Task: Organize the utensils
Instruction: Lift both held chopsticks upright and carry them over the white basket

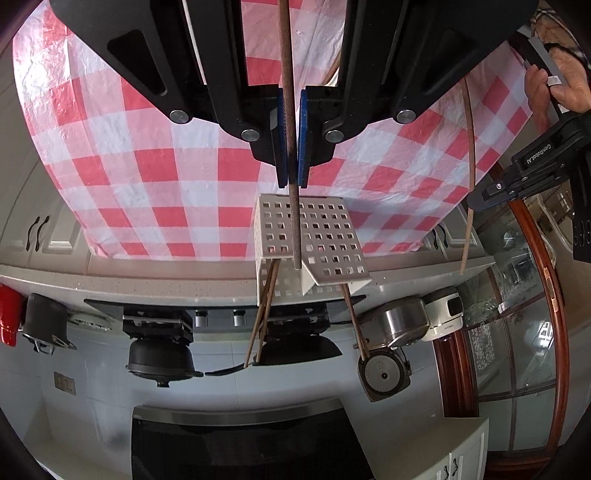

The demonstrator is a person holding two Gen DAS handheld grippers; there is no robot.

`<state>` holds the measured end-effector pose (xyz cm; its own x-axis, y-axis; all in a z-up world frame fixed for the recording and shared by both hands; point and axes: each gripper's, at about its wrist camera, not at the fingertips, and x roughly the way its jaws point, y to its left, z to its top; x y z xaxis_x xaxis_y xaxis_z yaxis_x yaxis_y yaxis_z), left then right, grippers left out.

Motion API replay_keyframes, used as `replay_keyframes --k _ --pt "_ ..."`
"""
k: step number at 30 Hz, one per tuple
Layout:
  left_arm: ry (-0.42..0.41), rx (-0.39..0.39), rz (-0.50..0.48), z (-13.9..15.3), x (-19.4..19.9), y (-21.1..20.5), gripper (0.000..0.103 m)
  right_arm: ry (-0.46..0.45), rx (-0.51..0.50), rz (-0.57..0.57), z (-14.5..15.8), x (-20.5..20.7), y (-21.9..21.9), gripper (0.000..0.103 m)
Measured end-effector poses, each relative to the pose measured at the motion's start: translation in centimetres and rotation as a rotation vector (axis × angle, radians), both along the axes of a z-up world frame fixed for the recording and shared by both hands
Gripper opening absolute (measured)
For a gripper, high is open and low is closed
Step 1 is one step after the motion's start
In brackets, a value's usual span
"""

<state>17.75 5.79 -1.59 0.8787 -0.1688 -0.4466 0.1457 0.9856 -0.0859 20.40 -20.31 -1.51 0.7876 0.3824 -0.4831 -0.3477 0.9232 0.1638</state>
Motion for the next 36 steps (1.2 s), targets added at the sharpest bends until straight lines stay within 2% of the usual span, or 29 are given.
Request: replay_keyframes --k 10,21,29,36 --pt "-0.086 0.005 0.014 1.5 -3.4 0.1 0.006 -0.091 -0.007 0.006 2.1 -2.1 0.2 0.006" --pt "-0.137 0.017 0.014 2.4 -5.1 -0.6 0.006 -0.182 -0.005 0.009 3.6 -4.1 -0.2 0.005" --pt "-0.142 0.031 0.017 2.1 -5.1 -1.1 0.006 -0.174 -0.003 0.002 3.3 -4.0 -0.3 0.005" --pt "-0.186 0.027 0.03 2.8 -5.5 -1.0 0.006 -0.183 0.008 0.003 3.6 -4.2 -0.3 0.005"
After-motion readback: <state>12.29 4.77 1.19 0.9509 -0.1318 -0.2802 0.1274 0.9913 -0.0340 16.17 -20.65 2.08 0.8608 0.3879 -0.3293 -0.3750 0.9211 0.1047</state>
